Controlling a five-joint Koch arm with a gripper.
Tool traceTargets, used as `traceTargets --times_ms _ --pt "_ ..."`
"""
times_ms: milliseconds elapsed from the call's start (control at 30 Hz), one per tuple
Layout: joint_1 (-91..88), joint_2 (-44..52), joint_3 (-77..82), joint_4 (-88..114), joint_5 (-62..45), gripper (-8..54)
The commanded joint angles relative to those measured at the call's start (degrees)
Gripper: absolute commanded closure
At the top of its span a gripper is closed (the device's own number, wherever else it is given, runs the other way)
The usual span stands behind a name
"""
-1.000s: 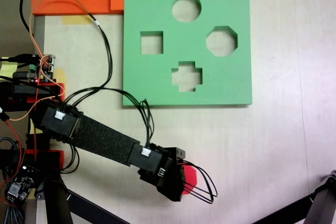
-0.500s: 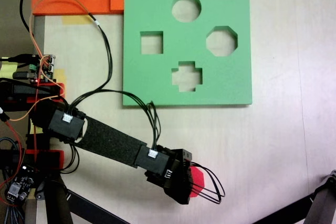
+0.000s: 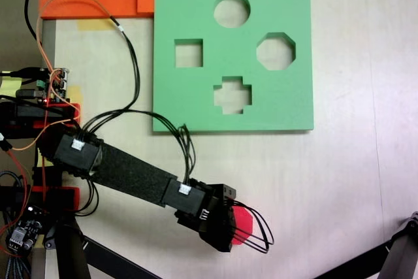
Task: Put the octagonal pillar block into the corresponding hole
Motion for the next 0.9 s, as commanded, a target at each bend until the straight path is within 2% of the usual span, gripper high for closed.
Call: traceTargets --times_ms 0,33,667,700,767,800,867 --pt "0.26 1.76 0.26 3.52 0.53 22.5" --pt "0.18 2.2 0.09 4.04 0.53 24.0" --pt "1.23 3.52 0.53 5.71 0.97 23.5" --pt "1.23 3.43 0.53 5.71 0.97 20.0" --pt "1.23 4.04 0.62 5.62 0.88 9.3" --pt "1.23 4.92 0.53 5.45 0.62 6.4" --pt "1.23 6.33 -1.05 5.1 -2.99 5.7"
